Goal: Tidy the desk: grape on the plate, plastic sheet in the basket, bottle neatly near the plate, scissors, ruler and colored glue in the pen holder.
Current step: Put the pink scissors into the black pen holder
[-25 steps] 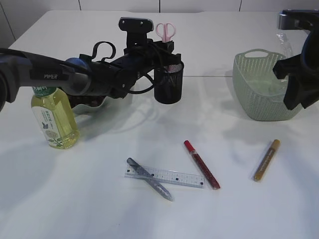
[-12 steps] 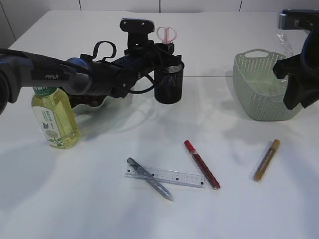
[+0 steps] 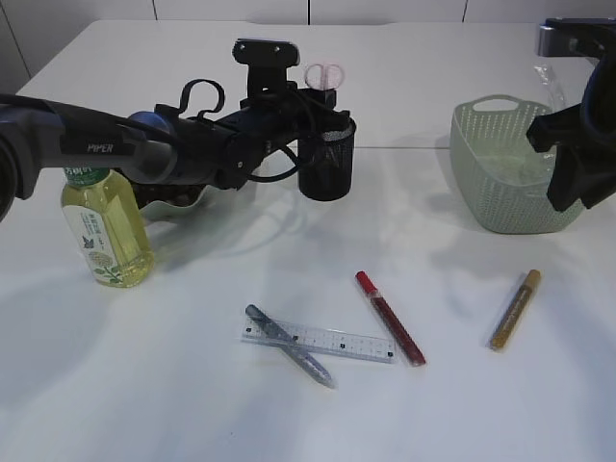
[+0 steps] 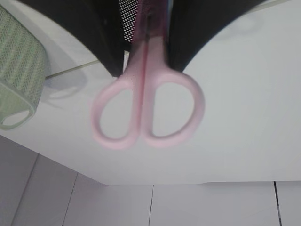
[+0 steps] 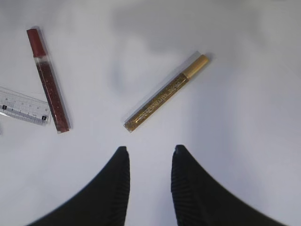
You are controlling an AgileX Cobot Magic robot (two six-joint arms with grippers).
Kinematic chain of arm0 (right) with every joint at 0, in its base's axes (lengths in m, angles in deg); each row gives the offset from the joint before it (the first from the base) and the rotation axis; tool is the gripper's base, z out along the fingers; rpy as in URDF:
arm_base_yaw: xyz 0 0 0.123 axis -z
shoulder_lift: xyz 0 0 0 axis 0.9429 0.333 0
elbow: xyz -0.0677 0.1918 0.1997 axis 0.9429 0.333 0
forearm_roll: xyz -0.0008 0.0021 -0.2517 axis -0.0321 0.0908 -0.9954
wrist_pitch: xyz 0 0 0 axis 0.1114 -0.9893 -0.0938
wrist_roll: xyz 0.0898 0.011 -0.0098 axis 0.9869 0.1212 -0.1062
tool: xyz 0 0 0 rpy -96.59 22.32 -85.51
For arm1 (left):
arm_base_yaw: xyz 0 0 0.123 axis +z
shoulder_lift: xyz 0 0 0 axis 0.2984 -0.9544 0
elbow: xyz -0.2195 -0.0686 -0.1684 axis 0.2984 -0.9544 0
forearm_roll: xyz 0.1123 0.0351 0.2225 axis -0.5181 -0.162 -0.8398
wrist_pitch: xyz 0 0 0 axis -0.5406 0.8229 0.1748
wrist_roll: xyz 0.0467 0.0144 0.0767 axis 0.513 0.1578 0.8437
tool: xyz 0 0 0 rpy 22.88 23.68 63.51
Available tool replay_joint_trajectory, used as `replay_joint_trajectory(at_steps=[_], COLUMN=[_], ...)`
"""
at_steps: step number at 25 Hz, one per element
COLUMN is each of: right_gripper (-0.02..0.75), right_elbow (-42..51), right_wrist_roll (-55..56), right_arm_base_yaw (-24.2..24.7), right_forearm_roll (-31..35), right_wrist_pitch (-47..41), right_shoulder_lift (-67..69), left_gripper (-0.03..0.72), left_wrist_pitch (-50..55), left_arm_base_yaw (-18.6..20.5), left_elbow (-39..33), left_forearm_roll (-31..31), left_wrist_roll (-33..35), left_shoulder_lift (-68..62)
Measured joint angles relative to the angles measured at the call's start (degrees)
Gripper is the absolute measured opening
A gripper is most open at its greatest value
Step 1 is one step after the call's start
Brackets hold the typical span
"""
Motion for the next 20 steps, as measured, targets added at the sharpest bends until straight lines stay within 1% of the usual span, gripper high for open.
replay_joint_trajectory(at_steps=[6,14,20], right_gripper=[0.238,0.237,0.237], right_elbow=[0.0,0.0,0.0], right_wrist_roll=[0.0,-0.1,-0.1], right_arm_base_yaw=[0.0,0.0,0.0], right_forearm_roll=[0.0,0.0,0.0], right_wrist_pitch=[0.0,0.0,0.1], right_shoulder_lift=[0.0,0.0,0.0], left_gripper=[0.253,0.257,0.257], left_wrist_pitch=[0.0,0.0,4.4], left_arm_base_yaw=[0.0,0.0,0.0], left_elbow=[0.0,0.0,0.0], left_forearm_roll=[0.0,0.0,-0.1], left_wrist_roll=[0.0,0.0,0.0], left_shoulder_lift=[0.0,0.0,2.3])
